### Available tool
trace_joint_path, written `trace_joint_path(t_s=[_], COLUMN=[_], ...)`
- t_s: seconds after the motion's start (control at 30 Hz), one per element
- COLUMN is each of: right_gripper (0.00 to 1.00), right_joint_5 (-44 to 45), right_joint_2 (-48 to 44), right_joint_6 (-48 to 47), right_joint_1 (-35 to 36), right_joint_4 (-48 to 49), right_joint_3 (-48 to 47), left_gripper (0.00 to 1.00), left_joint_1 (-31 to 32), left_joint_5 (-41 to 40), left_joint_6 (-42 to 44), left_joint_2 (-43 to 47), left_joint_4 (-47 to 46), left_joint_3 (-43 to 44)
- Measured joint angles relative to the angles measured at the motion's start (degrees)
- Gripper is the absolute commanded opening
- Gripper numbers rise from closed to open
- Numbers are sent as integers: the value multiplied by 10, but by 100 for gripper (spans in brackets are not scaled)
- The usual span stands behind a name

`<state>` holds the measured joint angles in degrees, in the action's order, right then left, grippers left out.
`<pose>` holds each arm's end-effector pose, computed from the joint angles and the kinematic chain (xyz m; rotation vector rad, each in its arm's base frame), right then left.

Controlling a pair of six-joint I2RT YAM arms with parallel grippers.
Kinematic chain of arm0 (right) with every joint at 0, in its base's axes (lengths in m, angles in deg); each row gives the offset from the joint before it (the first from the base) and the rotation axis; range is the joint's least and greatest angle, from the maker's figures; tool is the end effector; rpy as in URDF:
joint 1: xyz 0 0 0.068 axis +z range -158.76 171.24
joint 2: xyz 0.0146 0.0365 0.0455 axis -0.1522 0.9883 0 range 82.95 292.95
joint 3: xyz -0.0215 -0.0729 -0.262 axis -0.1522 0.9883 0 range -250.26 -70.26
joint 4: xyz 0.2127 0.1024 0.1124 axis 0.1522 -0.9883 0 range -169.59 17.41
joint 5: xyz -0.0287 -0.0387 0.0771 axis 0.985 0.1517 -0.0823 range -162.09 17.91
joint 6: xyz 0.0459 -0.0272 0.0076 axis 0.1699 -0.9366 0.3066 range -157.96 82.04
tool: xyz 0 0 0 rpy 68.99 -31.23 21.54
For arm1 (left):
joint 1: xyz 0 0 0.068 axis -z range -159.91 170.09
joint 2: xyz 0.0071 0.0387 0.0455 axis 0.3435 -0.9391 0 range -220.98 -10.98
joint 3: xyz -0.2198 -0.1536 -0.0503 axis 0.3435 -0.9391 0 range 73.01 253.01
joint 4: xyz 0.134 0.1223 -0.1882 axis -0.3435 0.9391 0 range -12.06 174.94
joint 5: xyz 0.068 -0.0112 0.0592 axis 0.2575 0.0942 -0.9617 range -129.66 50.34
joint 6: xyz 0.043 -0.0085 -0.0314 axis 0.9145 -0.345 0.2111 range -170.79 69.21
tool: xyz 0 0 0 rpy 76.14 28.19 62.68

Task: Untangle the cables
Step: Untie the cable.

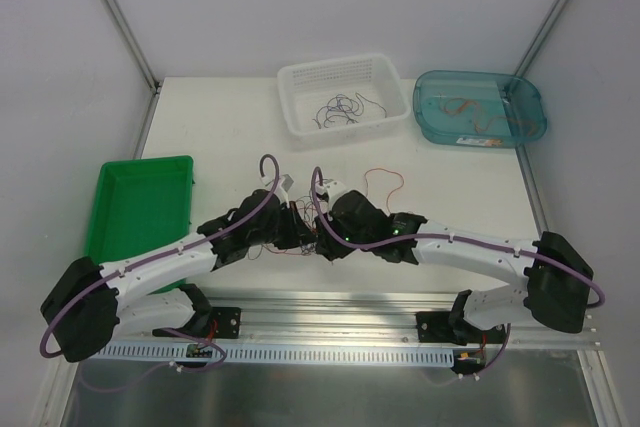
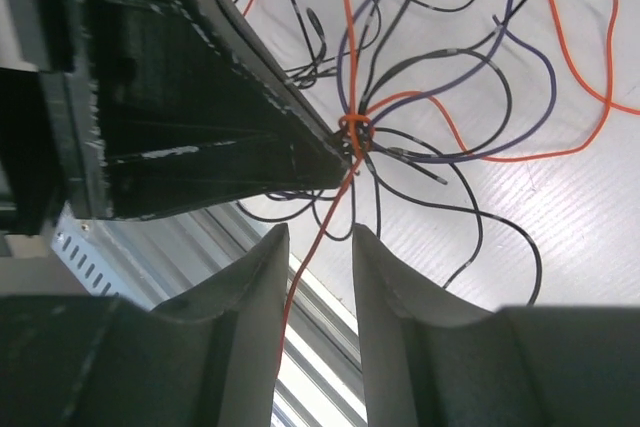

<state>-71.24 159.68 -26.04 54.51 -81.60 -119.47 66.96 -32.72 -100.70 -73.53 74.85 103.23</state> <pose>0.1320 0.2610 0.2453 -0.9894 2.0783 0.6939 0.1560 -0.1727 0.2141 0.0205 2.2914 -1.0960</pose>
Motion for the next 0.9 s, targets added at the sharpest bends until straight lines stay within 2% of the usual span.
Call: trace_joint_path(t_s=[0.1, 0.13, 0.17, 0.23, 0.6, 0.9], right_gripper=[32, 28, 16, 1, 1, 1], right_joint_5=[12, 16, 20, 25, 80, 59], right_joint_2=[0, 0, 0, -1, -52, -72], right_joint_6=[1, 1, 1, 3, -18, -24], right_joint_1=[2, 3, 3, 4, -1, -73], right_joint_4=[-11, -15, -19, -22, -86, -114], right_joint_3=[0, 0, 0, 0, -39, -56], left_gripper=[0, 0, 0, 0, 0, 0], left_joint_1=[0, 0, 0, 0, 4, 7], left_joint_5=[0, 0, 0, 0, 49, 75], left_joint_6=[2, 3, 5, 9, 86, 143], left_joint_2=[9, 12, 14, 16, 35, 78], left_joint_4=[6, 8, 9, 11, 16, -27], left_joint_3=[0, 1, 1, 1, 3, 9])
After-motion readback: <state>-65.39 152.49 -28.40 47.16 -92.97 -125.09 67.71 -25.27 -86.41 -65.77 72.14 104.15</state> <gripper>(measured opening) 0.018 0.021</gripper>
